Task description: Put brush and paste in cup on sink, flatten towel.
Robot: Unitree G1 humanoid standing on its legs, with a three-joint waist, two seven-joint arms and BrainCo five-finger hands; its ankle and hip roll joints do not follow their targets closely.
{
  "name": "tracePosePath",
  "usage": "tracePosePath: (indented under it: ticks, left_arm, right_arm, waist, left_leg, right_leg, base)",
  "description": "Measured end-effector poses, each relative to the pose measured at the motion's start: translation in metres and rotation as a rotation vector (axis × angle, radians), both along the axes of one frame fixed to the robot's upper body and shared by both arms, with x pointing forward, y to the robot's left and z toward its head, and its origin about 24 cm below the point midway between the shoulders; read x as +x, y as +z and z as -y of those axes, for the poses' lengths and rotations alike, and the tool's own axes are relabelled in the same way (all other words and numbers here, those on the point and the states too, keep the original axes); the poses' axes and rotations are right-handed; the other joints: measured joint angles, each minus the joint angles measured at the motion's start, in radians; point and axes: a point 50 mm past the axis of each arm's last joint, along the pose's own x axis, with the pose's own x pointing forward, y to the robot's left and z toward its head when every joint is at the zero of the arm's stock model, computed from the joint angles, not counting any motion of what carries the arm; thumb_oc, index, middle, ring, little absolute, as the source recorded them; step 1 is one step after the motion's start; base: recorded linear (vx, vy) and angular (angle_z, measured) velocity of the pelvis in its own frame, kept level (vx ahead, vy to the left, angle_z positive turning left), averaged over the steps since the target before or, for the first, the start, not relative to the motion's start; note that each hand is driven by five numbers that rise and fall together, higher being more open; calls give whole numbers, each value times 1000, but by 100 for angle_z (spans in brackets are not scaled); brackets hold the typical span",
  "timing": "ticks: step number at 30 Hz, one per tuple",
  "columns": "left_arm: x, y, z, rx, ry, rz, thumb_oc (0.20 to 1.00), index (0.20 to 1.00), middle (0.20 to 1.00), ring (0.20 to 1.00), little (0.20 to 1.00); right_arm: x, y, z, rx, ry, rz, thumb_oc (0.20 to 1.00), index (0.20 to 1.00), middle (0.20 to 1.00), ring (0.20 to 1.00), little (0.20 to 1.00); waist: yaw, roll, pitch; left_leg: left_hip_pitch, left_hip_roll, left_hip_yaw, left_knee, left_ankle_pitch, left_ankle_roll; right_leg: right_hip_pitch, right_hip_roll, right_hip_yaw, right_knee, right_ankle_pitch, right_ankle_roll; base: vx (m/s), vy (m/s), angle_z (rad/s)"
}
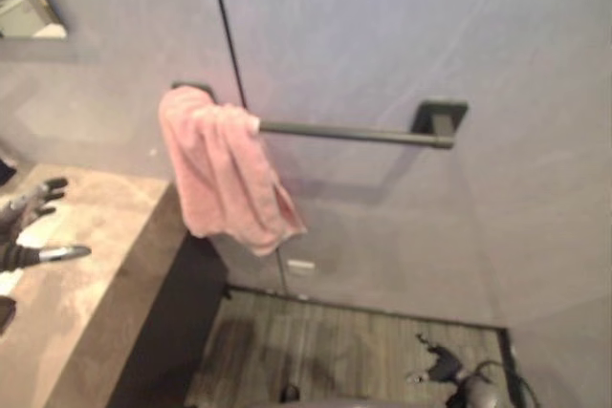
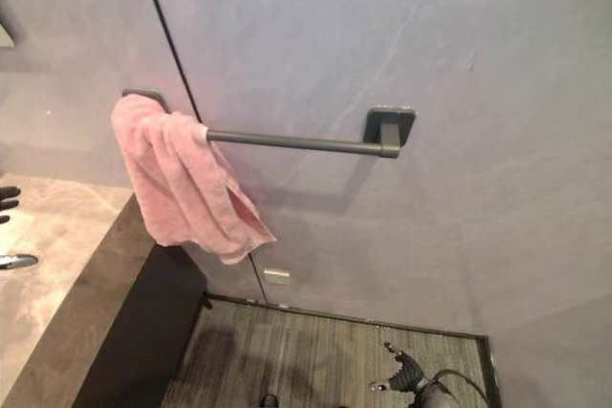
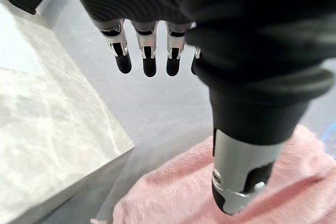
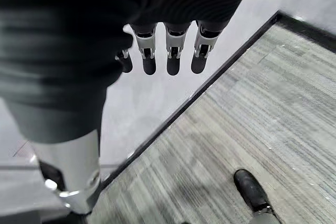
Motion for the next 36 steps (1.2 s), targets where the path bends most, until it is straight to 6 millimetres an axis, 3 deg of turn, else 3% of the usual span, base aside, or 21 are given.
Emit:
tracePosePath:
  ticks: [3, 4, 17, 18, 19, 20, 30, 36]
  left_arm:
    - [2, -5, -5, -9, 37, 12, 1000, 1000, 1000, 1000, 1000]
    - [5, -5, -5, -13, 39, 21, 1000, 1000, 1000, 1000, 1000]
    - [33, -12, 10, -70, -18, 66, 1000, 1000, 1000, 1000, 1000]
    - [34, -11, 11, -71, -23, 71, 925, 925, 925, 925, 925]
    - [35, -11, 12, -71, -25, 73, 304, 304, 304, 304, 304]
    - [35, -11, 12, -72, -19, 78, 200, 200, 200, 200, 200]
    - [34, -11, 13, -84, -17, 79, 200, 200, 200, 200, 200]
    - [34, -13, 13, -88, -30, 61, 200, 200, 200, 200, 200]
  right_arm:
    - [-3, -1, 1, -6, -7, -16, 1000, 1000, 1000, 1000, 1000]
    - [-6, -2, 2, -8, -6, -25, 1000, 1000, 1000, 1000, 1000]
    - [-1, 5, 3, -18, 24, 4, 1000, 1000, 1000, 1000, 1000]
    - [2, 6, 3, -19, 25, 10, 1000, 1000, 1000, 1000, 1000]
    - [7, 8, 2, -18, 32, 26, 1000, 1000, 1000, 1000, 1000]
    - [9, 9, 2, -17, 34, 32, 1000, 1000, 1000, 1000, 1000]
    - [18, 18, 2, -21, 70, 80, 1000, 1000, 1000, 1000, 1000]
    - [60, 67, -15, 115, 141, 322, 1000, 1000, 1000, 1000, 1000]
  waist:
    - [0, -1, 2]
    - [-19, -13, 0]
    - [-83, -30, 40]
    - [-83, -32, 41]
    - [-84, -35, 44]
    - [-85, -37, 46]
    - [-89, -29, 52]
    - [-90, -30, 55]
  left_leg:
    - [-8, 2, 25, 0, -2, 2]
    - [-13, 0, 35, 0, -2, 3]
    - [-35, 1, 84, 0, -2, 8]
    - [-40, 3, 98, 0, -2, 8]
    - [-48, 4, 110, 0, -2, 8]
    - [-49, 4, 118, 0, -1, 9]
    - [-43, 10, 133, 0, -1, 10]
    - [-24, 14, 130, 0, -1, 10]
  right_leg:
    - [-14, -3, 21, -4, 3, -1]
    - [-27, -2, 28, -3, 9, 2]
    - [-74, 1, 63, 0, 39, 9]
    - [-85, 1, 67, 0, 45, 11]
    - [-93, 2, 79, 0, 53, 7]
    - [-98, 2, 85, 0, 56, 8]
    - [-98, 7, 85, -6, 55, 7]
    - [-77, 8, 78, -7, 54, 7]
  base:
    - [14, 56, -28]
    - [10, 62, -21]
    - [18, 50, -13]
    - [17, 21, -31]
    - [27, 24, -34]
    - [22, 19, -31]
    - [10, 2, -4]
    - [-2, 4, 2]
